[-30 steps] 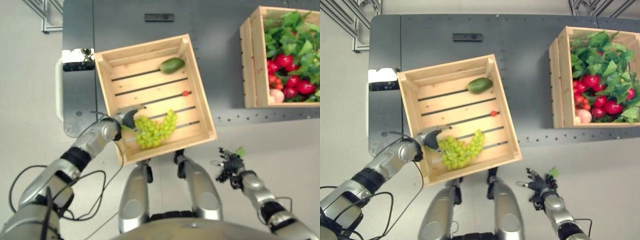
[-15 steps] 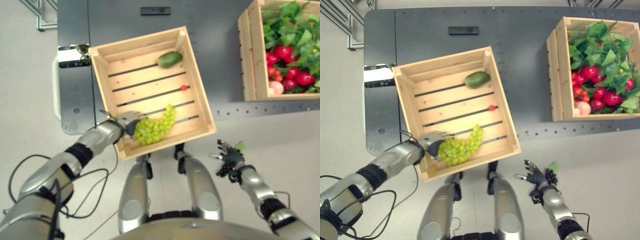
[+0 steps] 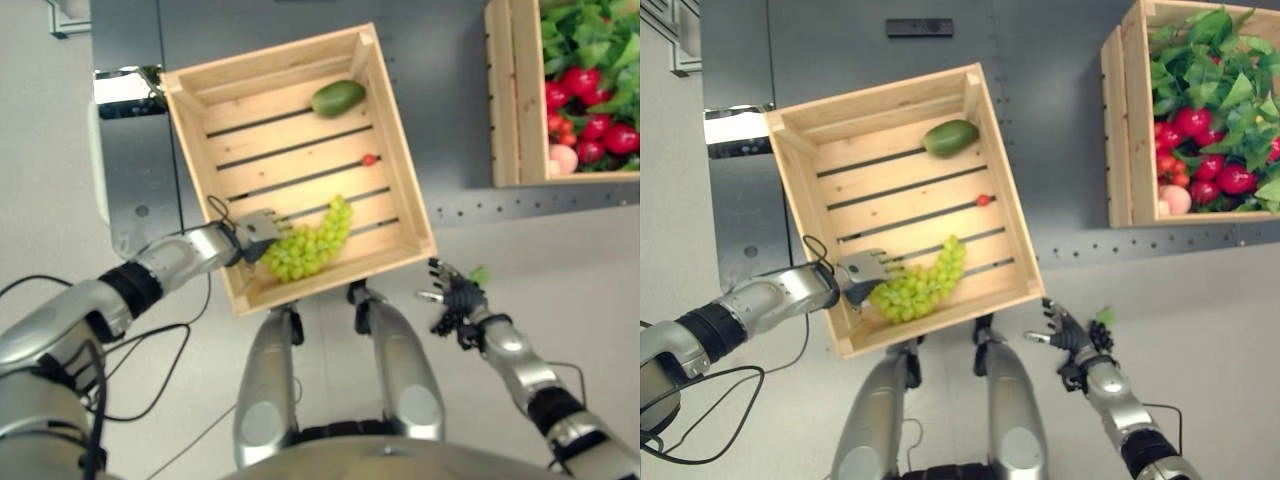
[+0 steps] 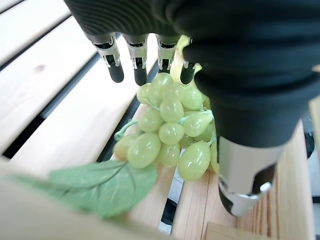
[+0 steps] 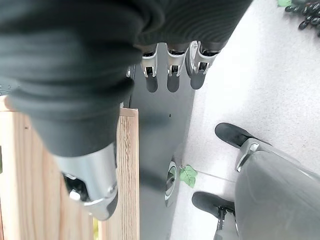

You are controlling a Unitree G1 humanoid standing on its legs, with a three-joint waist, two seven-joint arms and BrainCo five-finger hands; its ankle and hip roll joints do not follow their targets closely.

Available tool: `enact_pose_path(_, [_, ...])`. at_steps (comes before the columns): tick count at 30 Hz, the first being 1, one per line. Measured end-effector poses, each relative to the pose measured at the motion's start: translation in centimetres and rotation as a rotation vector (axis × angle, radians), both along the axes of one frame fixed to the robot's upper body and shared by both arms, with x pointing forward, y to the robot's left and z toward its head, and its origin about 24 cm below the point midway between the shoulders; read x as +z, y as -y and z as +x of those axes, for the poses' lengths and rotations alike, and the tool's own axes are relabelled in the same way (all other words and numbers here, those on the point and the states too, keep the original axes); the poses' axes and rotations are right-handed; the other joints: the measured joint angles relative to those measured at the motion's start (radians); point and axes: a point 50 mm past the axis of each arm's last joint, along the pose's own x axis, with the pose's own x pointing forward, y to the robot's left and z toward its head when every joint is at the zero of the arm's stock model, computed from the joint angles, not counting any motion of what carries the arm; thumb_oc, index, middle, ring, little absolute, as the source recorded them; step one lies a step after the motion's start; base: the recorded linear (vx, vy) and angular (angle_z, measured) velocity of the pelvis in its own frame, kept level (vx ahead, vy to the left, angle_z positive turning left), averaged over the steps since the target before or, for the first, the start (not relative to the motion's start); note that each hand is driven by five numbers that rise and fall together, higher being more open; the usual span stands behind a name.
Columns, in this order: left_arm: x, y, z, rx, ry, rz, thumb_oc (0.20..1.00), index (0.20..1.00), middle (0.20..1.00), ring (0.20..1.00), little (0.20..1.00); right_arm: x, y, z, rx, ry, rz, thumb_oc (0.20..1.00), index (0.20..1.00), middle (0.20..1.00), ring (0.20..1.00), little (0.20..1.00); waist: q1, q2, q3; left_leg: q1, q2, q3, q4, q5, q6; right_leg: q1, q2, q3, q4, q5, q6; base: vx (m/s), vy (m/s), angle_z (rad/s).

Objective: Pick up the fruits from the basket on one side to the basket on the other side

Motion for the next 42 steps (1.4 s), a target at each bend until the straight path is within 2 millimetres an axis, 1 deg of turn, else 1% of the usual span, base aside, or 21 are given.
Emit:
enact_pose_path(7, [-0.4,0.9,0.6,-0.013,0.026,-0.005,1.0,1.0,1.0,1.0,1.0,0.2,0.7,-0.1,-0.007,0.003,-0.017,1.0,1.0,1.0,1.0,1.0,-0.003,-0.003,0.001,-0.013,0.003,0.011,0.004,-0.002,0.0,-0.019,0.002,0.011,0.006,-0.002,0.004,0.01,-0.003,-0.05])
enact_pose_path(10, [-0.5,1.8,0.8,-0.021,0.035,-0.043,1.0,1.0,1.0,1.0,1.0,0.4,0.9,0.0,-0.009,0.012,-0.021,1.0,1.0,1.0,1.0,1.0,0.0,-0.003,0.001,-0.028,0.003,0.011,0.007,-0.002,0.0,-0.033,0.002,0.011,0.008,-0.002,0.004,0.0,0.0,0.0])
enact_pose_path(12, [0.0,2.1,1.0,-0.024,0.056,-0.069,1.0,1.0,1.0,1.0,1.0,0.5,0.8,0.0,-0.007,0.017,-0.018,1.0,1.0,1.0,1.0,1.0,0.0,-0.004,0.0,-0.037,0.002,0.011,0.007,-0.002,0.001,-0.042,0.001,0.011,0.009,-0.002,0.003,0.0,0.0,0.0])
enact_pose_path(15, [-0.1,1.9,1.3,-0.002,0.071,-0.1,1.0,1.0,1.0,1.0,1.0,0.8,0.5,0.2,0.001,0.032,-0.011,1.0,1.0,1.0,1.0,1.0,-0.004,-0.005,0.001,-0.044,0.002,0.011,0.009,-0.004,0.003,-0.047,0.0,0.01,0.008,0.0,0.0,0.0,0.0,0.0])
enact_pose_path(20, [0.2,2.5,1.9,0.002,0.104,-0.123,1.0,1.0,1.0,1.0,1.0,1.5,0.0,0.6,0.016,0.068,0.005,1.0,1.0,1.0,1.0,1.0,-0.007,-0.009,0.001,-0.061,0.001,0.008,0.013,-0.006,0.004,-0.061,0.0,0.009,0.009,-0.002,0.004,0.0,0.0,0.0])
enact_pose_path(23, [0.5,2.4,1.7,-0.005,0.111,-0.12,1.0,1.0,1.0,1.0,1.0,1.9,-0.3,0.8,0.028,0.087,0.013,1.0,1.0,1.0,1.0,1.0,-0.01,-0.018,0.001,-0.068,0.0,0.007,0.014,-0.006,0.004,-0.067,-0.001,0.007,0.009,-0.002,0.004,0.0,0.0,0.0])
enact_pose_path(26, [1.3,2.0,1.4,-0.023,0.126,-0.112,1.0,1.0,1.0,1.0,1.0,2.9,-0.7,1.1,0.049,0.127,0.03,1.0,1.0,1.0,1.0,1.0,-0.017,-0.026,0.001,-0.102,0.001,0.001,0.027,-0.006,0.004,-0.094,-0.001,0.003,0.011,0.0,0.003,0.0,-0.001,0.03])
enact_pose_path(29, [1.8,1.5,1.0,-0.021,0.122,-0.112,1.0,1.0,1.0,1.0,1.0,3.3,-1.0,1.3,0.06,0.144,0.037,1.0,1.0,1.0,1.0,1.0,-0.023,-0.033,0.003,-0.116,0.001,-0.003,0.034,-0.007,0.006,-0.106,-0.002,0.002,0.019,0.002,0.0,0.0,0.0,0.04])
enact_pose_path(42, [1.3,1.5,1.6,0.01,0.128,-0.141,1.0,1.0,1.0,1.0,1.0,3.3,-1.0,1.3,0.06,0.146,0.039,1.0,1.0,1.0,1.0,1.0,-0.021,-0.034,0.003,-0.117,0.003,0.0,0.051,-0.014,0.001,-0.107,-0.001,0.011,0.026,-0.001,0.004,0.0,0.0,0.0])
